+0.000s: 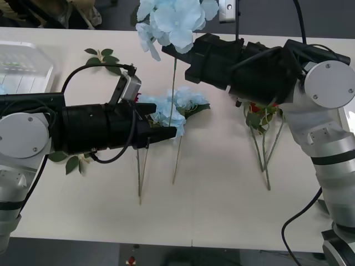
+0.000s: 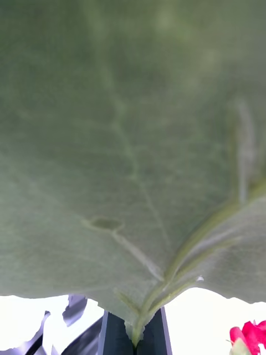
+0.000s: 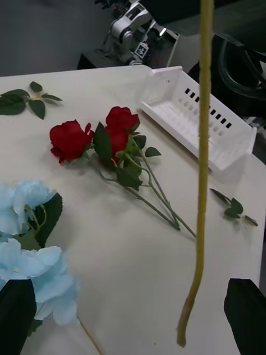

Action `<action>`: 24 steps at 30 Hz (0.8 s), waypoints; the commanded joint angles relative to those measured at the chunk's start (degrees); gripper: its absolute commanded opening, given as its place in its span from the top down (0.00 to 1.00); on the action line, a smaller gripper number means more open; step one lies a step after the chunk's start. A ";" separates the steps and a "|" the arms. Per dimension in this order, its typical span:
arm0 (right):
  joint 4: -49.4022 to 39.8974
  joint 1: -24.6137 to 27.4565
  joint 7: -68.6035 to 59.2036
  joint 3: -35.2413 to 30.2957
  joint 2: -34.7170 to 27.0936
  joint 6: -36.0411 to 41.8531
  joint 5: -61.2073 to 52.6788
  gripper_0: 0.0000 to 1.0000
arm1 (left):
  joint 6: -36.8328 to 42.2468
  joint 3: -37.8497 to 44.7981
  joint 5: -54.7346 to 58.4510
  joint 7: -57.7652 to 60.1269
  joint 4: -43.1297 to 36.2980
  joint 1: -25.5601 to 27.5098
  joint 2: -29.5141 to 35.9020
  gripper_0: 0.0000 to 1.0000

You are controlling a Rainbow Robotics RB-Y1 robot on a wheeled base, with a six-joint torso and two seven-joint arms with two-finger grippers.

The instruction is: Put the red flowers into the right box and the blue flowers into the left box

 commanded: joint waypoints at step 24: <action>-1.72 -1.62 2.20 6.27 1.66 -6.05 1.62 1.00 | -1.40 0.32 0.87 -3.09 -2.60 -2.36 -0.67 1.00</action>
